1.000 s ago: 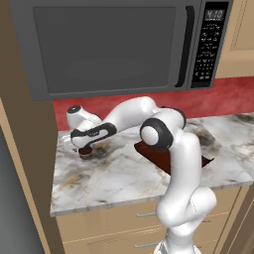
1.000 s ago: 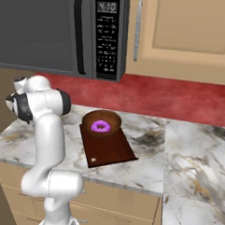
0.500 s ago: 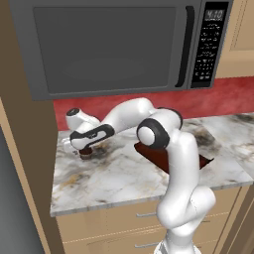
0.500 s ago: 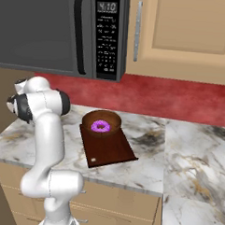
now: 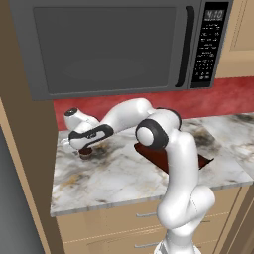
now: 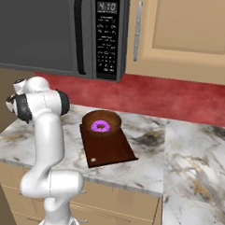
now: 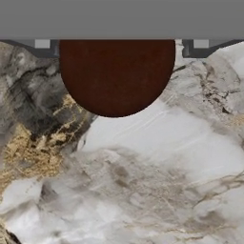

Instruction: Place the bowl with donut and the cupcake onto the tray.

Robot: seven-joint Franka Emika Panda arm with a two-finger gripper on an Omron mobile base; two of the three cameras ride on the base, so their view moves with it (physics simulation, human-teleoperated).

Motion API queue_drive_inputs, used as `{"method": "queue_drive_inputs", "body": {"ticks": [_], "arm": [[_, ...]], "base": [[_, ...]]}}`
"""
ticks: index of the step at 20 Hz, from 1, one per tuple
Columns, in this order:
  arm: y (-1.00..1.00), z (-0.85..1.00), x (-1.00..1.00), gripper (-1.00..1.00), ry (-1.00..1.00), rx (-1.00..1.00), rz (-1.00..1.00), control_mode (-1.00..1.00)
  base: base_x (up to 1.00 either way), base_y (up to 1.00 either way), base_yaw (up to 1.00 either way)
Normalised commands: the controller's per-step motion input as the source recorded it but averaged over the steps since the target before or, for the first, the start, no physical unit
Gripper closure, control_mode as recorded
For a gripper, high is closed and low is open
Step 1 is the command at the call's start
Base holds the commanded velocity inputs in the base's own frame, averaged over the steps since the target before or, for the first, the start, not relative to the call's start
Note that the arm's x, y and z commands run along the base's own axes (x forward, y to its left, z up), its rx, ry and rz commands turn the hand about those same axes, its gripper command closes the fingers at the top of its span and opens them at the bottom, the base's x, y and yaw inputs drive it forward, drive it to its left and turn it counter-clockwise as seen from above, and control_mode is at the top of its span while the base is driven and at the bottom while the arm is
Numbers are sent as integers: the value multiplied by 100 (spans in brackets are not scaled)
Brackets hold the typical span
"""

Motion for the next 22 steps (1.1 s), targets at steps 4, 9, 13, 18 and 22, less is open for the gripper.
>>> {"method": "queue_drive_inputs", "body": {"ticks": [4, 9, 13, 18, 22], "arm": [[-18, -31, -13, -100, 0, 0, 0, -100], [-25, -54, -10, -100, 0, 0, 0, -100], [-1, -19, -1, -100, -1, 0, 0, -100], [0, -4, 0, 100, 0, 0, 0, -100], [-9, -1, -10, 100, 0, 0, -5, -100]], "base": [[0, 0, 0], [0, 0, 0], [0, 0, 0], [0, 0, 0], [0, 0, 0]]}}
